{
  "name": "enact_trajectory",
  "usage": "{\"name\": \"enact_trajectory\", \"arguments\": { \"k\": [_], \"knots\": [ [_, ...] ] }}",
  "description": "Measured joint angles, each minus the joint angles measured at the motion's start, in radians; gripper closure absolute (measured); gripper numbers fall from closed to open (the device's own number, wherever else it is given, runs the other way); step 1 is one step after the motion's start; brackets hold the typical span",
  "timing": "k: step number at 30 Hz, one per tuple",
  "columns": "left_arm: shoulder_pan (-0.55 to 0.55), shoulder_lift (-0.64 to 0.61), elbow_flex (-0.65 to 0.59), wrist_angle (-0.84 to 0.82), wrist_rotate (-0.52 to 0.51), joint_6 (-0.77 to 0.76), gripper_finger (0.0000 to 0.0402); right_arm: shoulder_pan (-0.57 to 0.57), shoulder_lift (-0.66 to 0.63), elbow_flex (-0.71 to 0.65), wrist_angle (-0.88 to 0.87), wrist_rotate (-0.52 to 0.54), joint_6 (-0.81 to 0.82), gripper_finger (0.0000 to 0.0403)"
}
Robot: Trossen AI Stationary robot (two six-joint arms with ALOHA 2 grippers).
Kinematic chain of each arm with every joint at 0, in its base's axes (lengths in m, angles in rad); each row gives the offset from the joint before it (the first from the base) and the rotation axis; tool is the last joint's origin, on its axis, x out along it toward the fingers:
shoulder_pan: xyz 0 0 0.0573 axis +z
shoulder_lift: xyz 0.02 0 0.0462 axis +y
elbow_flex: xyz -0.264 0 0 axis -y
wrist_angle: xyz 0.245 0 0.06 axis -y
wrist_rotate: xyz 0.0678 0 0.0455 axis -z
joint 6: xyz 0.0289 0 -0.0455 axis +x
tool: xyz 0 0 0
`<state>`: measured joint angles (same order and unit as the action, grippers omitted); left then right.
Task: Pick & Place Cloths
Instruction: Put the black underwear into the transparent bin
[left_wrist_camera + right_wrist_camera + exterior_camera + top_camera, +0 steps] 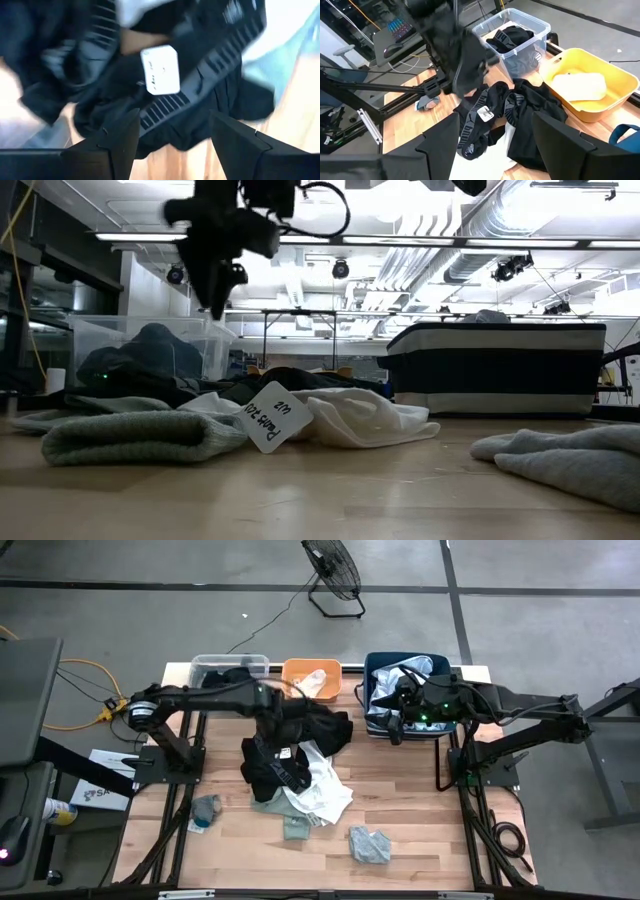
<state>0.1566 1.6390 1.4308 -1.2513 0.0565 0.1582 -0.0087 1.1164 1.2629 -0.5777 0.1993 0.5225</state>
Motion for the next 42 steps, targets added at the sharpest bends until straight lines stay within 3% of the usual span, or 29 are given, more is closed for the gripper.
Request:
{"name": "enact_trajectory", "arguments": {
  "k": [5, 11, 18, 32, 42],
  "knots": [
    [-0.042, 0.001, -0.104, 0.002, 0.003, 0.149, 0.0172, 0.000, 0.000, 0.000, -0.011, -0.042, -0.004, 0.0160],
    [-0.047, 0.001, -0.218, 0.052, 0.005, 0.159, 0.0171, 0.035, -0.019, 0.000, -0.143, -0.069, -0.034, 0.0160],
    [-0.047, 0.001, -0.325, 0.180, 0.004, 0.160, 0.0172, 0.132, -0.149, -0.139, -0.096, -0.051, 0.009, 0.0160],
    [-0.046, 0.001, -0.348, 0.318, -0.024, 0.329, 0.0172, 0.263, -0.428, -0.481, -0.034, -0.068, 0.172, 0.0160],
    [-0.046, 0.001, -0.348, 0.355, -0.025, 0.363, 0.0172, 0.355, -0.450, -0.524, -0.024, -0.078, 0.105, 0.0178]
  ]
}}
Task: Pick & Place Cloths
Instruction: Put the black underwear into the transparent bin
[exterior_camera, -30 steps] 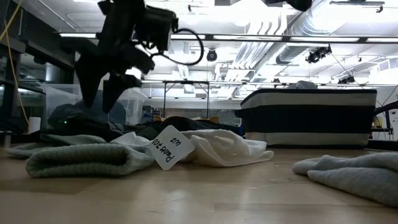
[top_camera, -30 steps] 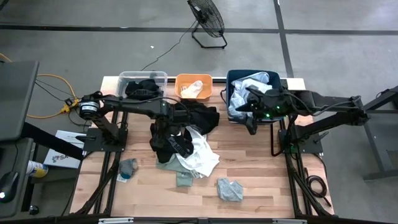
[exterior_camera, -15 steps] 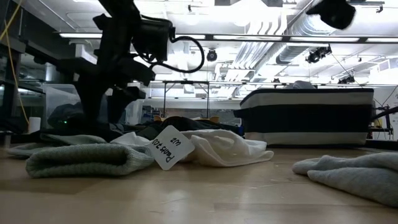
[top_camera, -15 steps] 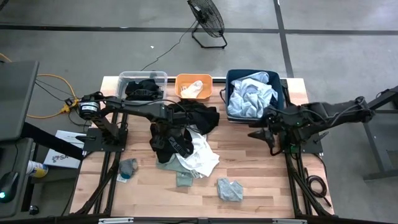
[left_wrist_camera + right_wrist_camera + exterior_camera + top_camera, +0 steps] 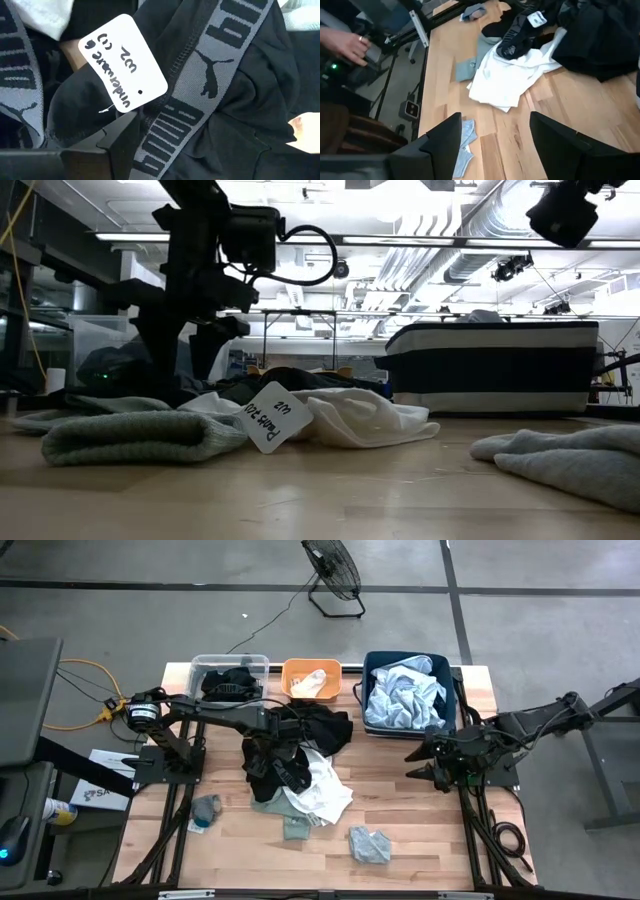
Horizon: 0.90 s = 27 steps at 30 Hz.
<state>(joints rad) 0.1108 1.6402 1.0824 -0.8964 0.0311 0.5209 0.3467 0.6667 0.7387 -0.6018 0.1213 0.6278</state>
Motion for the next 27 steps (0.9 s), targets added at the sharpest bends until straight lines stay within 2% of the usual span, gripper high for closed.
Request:
{"name": "enact_trajectory", "arguments": {
  "k": [8, 13, 18, 24, 27],
  "knots": [
    [0.000, 0.000, 0.000, 0.011, 0.000, -0.001, 0.0172, 0.094, -0.099, 0.000, -0.029, 0.164, 0.000, 0.0244],
    [0.000, 0.000, 0.000, 0.011, 0.000, -0.002, 0.0184, 0.134, -0.159, 0.000, -0.031, 0.205, 0.004, 0.0272],
    [0.000, 0.000, 0.000, 0.007, 0.001, -0.022, 0.0249, 0.138, -0.171, 0.000, -0.058, 0.221, 0.022, 0.0278],
    [0.000, 0.000, 0.000, 0.000, -0.009, -0.033, 0.0380, 0.138, -0.170, 0.000, -0.085, 0.218, 0.060, 0.0279],
    [0.000, 0.000, 0.001, -0.006, -0.014, -0.052, 0.0392, 0.138, -0.171, 0.000, -0.083, 0.217, 0.061, 0.0279]
  ]
}}
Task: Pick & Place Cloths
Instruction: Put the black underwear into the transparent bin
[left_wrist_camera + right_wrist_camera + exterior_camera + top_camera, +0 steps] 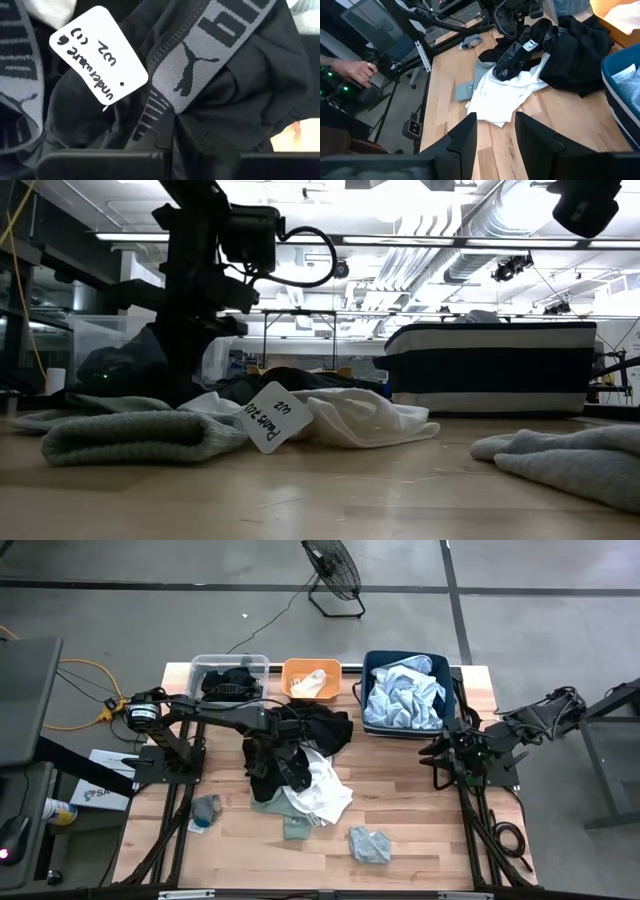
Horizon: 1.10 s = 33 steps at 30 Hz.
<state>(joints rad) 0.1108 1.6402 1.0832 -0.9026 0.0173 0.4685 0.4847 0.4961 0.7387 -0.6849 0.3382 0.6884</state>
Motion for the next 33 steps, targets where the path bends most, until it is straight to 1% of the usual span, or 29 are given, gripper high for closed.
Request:
{"name": "enact_trajectory", "arguments": {
  "k": [5, 8, 12, 18, 21, 26, 30, 33],
  "knots": [
    [0.000, 0.001, 0.003, -0.044, -0.001, -0.018, 0.0399, 0.000, 0.000, 0.000, 0.000, 0.000, -0.045, 0.0279],
    [0.000, 0.001, 0.025, -0.083, -0.002, -0.029, 0.0400, 0.000, 0.000, 0.000, 0.000, 0.000, -0.063, 0.0279],
    [0.000, 0.001, 0.081, -0.119, -0.010, -0.032, 0.0401, 0.000, 0.000, 0.000, 0.000, 0.000, -0.063, 0.0279],
    [0.000, 0.001, 0.206, -0.195, -0.012, -0.055, 0.0401, 0.000, 0.000, 0.000, 0.000, 0.000, -0.064, 0.0279],
    [0.000, 0.001, 0.290, -0.251, -0.013, -0.090, 0.0401, 0.000, 0.000, 0.000, 0.000, 0.000, -0.064, 0.0279],
    [0.000, 0.001, 0.485, -0.388, -0.019, -0.202, 0.0401, 0.000, 0.000, 0.000, 0.000, -0.001, -0.064, 0.0279],
    [0.000, 0.001, 0.671, -0.510, -0.088, -0.285, 0.0402, 0.000, 0.000, 0.000, 0.000, -0.001, -0.064, 0.0279],
    [0.000, 0.001, 0.812, -0.590, -0.159, -0.325, 0.0401, 0.000, 0.000, 0.000, 0.000, -0.001, -0.064, 0.0279]
  ]
}}
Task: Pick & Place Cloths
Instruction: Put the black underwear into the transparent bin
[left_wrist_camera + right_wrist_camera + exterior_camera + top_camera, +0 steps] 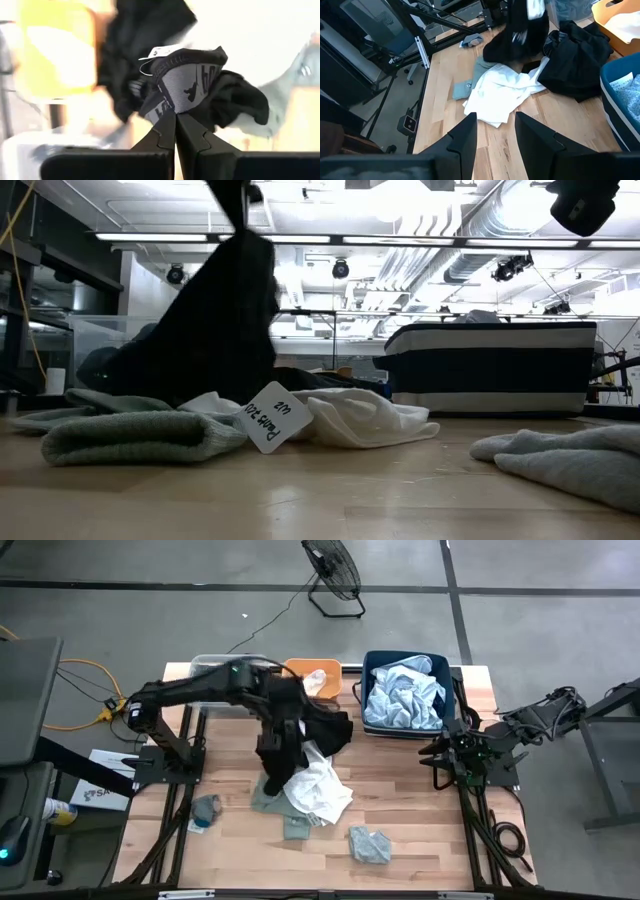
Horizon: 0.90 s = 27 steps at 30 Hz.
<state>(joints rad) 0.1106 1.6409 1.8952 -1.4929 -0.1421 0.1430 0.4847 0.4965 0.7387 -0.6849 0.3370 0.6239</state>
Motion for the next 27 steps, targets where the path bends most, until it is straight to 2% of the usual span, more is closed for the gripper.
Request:
{"name": "enact_trajectory", "arguments": {
  "k": [5, 9, 12, 15, 20, 24, 27],
  "knots": [
    [0.000, 0.000, 0.223, -0.082, -0.109, -0.078, 0.0401, 0.000, 0.000, 0.000, 0.000, 0.000, 0.000, 0.0279],
    [0.000, -0.012, 0.355, -0.081, -0.226, -0.138, 0.0401, 0.000, 0.000, 0.000, 0.000, 0.000, 0.000, 0.0279],
    [0.000, -0.027, 0.427, -0.079, -0.373, -0.180, 0.0401, 0.000, 0.000, 0.000, 0.000, 0.000, 0.000, 0.0279],
    [0.001, -0.047, 0.462, -0.076, -0.522, -0.219, 0.0401, 0.000, 0.000, 0.000, 0.000, 0.000, 0.000, 0.0279],
    [0.001, -0.110, 0.451, -0.077, -0.771, -0.291, 0.0401, 0.000, 0.000, 0.000, 0.000, 0.000, 0.000, 0.0279],
    [0.001, -0.131, 0.450, -0.079, -0.905, -0.325, 0.0401, 0.000, 0.000, 0.000, 0.000, 0.000, 0.000, 0.0279],
    [0.010, -0.136, 0.450, -0.079, -0.966, -0.331, 0.0401, 0.000, 0.000, 0.000, 0.000, 0.000, 0.000, 0.0279]
  ]
}}
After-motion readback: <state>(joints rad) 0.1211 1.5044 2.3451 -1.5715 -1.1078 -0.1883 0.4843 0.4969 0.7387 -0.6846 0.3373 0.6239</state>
